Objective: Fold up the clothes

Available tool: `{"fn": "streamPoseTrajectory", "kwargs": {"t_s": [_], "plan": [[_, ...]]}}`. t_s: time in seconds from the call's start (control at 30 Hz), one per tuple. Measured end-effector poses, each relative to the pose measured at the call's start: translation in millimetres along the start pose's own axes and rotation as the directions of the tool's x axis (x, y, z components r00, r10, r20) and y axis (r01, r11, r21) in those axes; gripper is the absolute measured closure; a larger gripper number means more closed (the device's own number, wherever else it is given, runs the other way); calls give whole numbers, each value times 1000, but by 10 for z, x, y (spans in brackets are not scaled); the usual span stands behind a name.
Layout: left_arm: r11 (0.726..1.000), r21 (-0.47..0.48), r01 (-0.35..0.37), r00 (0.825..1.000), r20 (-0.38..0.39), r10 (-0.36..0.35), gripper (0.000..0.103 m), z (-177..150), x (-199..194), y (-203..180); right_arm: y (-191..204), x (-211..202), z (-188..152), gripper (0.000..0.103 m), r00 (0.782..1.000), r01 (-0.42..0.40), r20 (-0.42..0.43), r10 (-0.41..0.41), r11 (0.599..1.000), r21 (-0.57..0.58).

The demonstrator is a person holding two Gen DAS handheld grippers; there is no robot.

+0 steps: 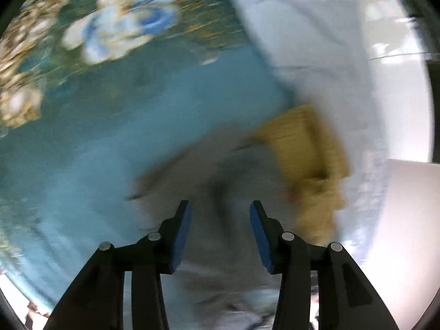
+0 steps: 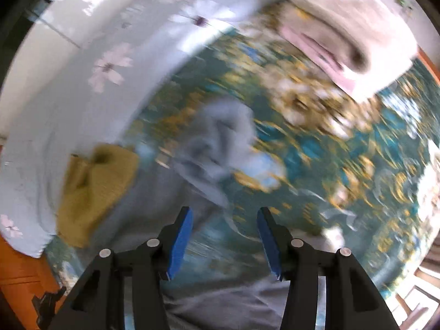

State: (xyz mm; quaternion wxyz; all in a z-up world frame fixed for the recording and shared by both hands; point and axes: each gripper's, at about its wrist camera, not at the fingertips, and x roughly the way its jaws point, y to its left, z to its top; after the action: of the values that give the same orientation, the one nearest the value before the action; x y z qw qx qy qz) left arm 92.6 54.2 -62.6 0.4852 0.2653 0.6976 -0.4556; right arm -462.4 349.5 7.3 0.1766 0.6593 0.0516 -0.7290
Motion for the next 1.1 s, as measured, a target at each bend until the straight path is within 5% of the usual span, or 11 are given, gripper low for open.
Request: {"fn": "streamPoseTrajectory", "kwargs": {"t_s": [0.23,0.37,0.53,0.63,0.67,0.77,0.87,1.1], "plan": [[987,-97,-131,987,-111,120,52,-167,526,456,-890,364,-714,41,971,108,-229,-71,983,152],[982,-160,-102,990,-111,85,51,-166,671,437,-921,593,-973,39,942,110,-329,-71,989,100],[984,-114,-140,986,-112,127,51,-77,774,247,-584,673,-984,38,944,95,-311,-110,993,-64],[976,-159,-147,985,-114,130,54,-65,834,271,-431,798,-983,38,926,145,-324,-194,975,-169],[973,-184,-141,986,-111,122,62,-69,836,291,-421,844,-984,42,916,166,-336,-219,969,-182],[966,-220,-137,988,-101,117,82,-71,807,324,-466,889,-955,94,899,202,-363,-247,967,-156],[971,-209,-115,992,-76,101,91,-53,737,296,-562,811,-887,99,902,213,-362,-237,971,-105],[962,-265,-70,997,12,76,94,-151,319,339,-964,240,-635,100,933,249,-272,-236,968,15]]}}
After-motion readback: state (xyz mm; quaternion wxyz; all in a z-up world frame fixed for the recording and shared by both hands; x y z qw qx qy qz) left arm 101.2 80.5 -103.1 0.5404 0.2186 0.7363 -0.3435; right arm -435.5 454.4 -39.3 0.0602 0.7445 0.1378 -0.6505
